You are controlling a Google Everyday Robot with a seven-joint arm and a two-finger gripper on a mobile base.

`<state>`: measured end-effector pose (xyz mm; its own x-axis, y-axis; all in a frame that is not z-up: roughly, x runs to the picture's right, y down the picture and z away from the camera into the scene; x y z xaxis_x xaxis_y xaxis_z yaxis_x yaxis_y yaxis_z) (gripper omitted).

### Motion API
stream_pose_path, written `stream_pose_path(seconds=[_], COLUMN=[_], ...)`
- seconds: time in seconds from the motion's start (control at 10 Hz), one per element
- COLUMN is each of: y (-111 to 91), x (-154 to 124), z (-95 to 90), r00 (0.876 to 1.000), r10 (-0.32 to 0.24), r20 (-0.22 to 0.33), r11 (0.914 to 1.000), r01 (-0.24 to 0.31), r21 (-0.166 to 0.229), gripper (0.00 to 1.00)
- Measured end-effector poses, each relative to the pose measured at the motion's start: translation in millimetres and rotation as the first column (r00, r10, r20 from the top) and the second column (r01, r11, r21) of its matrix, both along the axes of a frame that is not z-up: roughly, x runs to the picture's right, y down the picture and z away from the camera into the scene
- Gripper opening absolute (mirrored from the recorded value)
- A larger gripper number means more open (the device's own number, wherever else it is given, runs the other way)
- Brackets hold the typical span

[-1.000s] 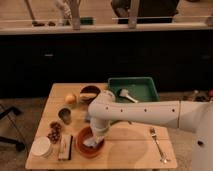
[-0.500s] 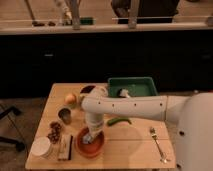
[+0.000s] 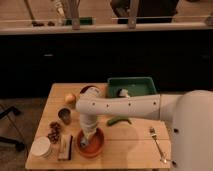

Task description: Wipe red bowl with towel

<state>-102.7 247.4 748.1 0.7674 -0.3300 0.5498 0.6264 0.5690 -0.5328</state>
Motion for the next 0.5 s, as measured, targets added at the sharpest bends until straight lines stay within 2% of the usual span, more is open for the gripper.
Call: stream_pose_path(seconds=[0.3,0.5], y=[19,26], x=[-9,2], z=[-24.8,-30.1], r00=[0.998,0.999], r10=[-0.040,-0.042], r20=[0.038,0.023], r11=[0.9991,0.9989], r01=[0.041,0.042], r21=[-0.008,-0.018], gripper=[0.04,0.04])
